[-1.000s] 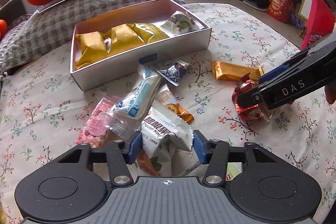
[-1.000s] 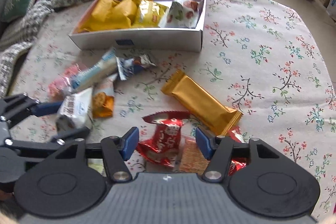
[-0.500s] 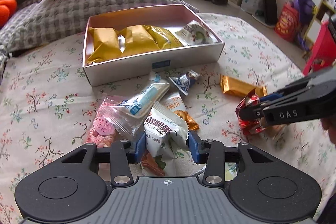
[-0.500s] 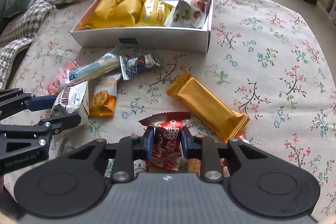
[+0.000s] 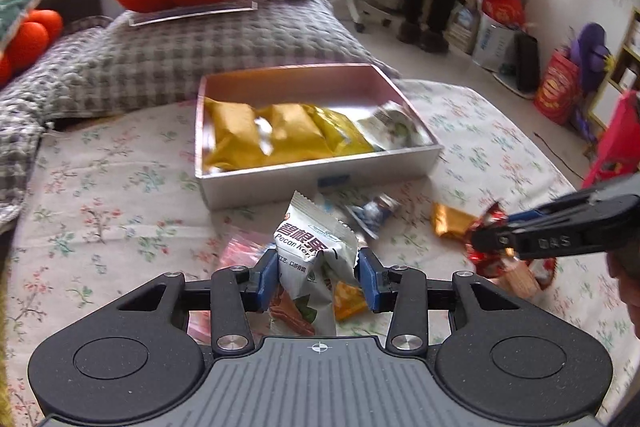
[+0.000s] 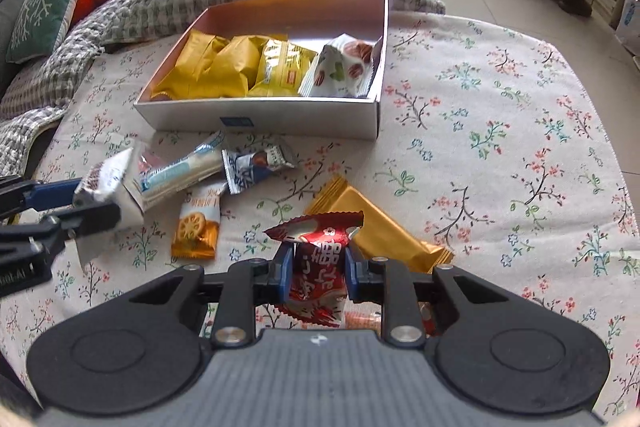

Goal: Organize snacks
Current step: 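Carry both snacks over the pink box and release them inside, then withdraw both open tools from the box toward the remaining snacks, then grasp the white-blue wrapped bar with the left tool while the right tool grasps the pink candy pack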

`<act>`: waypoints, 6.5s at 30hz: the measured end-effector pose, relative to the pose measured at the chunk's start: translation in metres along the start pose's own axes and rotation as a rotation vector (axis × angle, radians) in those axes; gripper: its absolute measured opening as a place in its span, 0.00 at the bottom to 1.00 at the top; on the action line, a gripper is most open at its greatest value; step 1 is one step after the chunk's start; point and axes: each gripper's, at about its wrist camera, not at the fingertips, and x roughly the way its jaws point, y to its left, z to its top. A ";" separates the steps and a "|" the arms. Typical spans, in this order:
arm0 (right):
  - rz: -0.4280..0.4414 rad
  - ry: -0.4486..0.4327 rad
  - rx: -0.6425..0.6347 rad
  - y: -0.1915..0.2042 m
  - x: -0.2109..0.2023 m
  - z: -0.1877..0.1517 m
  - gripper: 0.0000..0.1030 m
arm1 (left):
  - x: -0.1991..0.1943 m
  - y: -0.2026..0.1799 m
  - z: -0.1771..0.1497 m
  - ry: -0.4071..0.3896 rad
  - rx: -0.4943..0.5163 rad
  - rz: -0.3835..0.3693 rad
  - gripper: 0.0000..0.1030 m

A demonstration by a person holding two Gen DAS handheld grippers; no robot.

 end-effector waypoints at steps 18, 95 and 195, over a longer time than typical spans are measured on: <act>-0.009 -0.143 0.005 0.003 -0.010 0.028 0.22 | 0.017 0.041 0.041 -0.111 -0.202 0.058 0.38; 0.009 -0.242 0.051 0.018 -0.002 0.084 0.60 | 0.026 0.068 0.065 -0.134 -0.151 0.184 0.74; 0.167 0.041 -0.158 0.197 0.079 0.018 0.28 | -0.002 0.185 0.011 -0.081 -0.588 0.196 0.17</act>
